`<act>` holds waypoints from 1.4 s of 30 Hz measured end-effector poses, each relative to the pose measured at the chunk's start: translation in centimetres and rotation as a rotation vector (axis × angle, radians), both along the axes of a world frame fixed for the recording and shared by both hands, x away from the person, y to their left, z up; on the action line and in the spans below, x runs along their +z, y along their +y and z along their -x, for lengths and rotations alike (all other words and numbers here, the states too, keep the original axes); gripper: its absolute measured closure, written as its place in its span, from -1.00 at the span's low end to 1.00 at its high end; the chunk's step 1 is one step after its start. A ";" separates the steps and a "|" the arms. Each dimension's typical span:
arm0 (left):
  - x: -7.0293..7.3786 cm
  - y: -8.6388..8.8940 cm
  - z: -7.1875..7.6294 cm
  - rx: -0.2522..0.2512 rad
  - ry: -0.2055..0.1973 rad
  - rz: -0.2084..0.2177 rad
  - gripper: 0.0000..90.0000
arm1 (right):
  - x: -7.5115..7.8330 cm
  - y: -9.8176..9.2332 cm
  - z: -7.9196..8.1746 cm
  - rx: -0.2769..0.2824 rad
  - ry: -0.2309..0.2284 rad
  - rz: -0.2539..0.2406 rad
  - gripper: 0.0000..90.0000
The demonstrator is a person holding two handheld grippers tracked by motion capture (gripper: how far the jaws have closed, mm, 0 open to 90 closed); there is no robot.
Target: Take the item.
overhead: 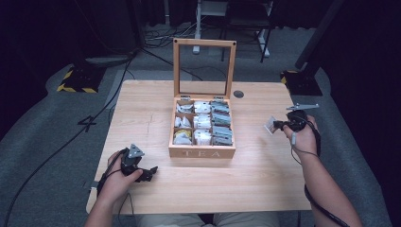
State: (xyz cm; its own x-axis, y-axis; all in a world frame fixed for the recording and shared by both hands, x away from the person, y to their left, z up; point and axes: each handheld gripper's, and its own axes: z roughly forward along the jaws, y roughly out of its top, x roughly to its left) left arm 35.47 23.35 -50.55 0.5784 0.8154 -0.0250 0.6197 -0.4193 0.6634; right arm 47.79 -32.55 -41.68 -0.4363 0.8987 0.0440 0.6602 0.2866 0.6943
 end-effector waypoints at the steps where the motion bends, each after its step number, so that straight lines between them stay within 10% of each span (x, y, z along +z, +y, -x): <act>1: 0.0 0.0 0.0 0.002 0.001 0.002 -0.99 | 0.0 0.0 0.0 0.000 0.000 0.000 0.99; 27: 0.0 0.0 0.0 0.001 0.001 0.002 -0.99 | -3.2 -1.4 0.1 -0.063 0.089 -0.025 0.95; 42: 0.0 0.0 0.0 0.002 0.001 0.000 -0.99 | -4.3 -3.0 -0.2 -0.111 0.009 -0.043 0.05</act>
